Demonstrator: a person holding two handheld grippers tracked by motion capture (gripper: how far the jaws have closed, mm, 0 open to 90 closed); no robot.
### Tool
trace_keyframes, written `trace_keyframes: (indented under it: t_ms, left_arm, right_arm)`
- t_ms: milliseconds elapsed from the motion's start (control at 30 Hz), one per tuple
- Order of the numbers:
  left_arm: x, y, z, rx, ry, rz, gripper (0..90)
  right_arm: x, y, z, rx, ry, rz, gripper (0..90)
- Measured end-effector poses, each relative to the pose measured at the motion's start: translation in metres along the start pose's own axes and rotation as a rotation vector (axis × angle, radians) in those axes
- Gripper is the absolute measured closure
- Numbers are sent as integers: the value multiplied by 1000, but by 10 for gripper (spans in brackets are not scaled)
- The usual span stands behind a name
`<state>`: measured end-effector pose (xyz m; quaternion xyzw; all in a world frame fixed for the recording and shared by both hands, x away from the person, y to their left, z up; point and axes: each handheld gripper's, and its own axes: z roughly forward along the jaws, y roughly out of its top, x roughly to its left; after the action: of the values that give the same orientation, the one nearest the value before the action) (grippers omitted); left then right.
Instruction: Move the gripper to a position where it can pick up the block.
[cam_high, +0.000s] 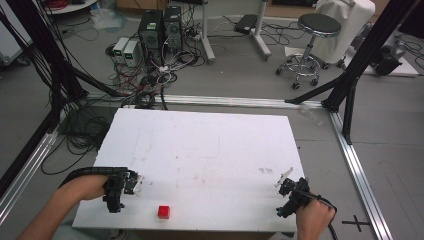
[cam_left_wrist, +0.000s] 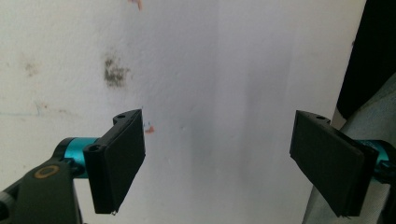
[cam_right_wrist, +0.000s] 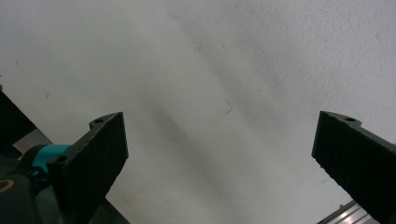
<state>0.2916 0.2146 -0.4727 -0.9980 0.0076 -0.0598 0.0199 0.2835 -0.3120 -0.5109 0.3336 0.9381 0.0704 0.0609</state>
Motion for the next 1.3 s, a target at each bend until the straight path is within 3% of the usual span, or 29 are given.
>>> trace_keyframes:
  t_ms: [267, 567, 900, 1300]
  left_arm:
    - [1, 26, -2, -8, -1, 34, 183]
    - [-2, 49, 1, -21, -10, 45, 182]
    - [-8, 68, 1, -54, -34, 17, 179]
    - [-13, 83, 5, -66, -57, 12, 179]
  right_arm:
    - [0, -1, -1, -7, 0, 1, 27]
    - [-1, -3, -2, -15, 4, 6, 27]
    - [-1, -3, -3, -20, 2, 8, 27]
    - [-1, -4, -3, -26, 4, 12, 27]
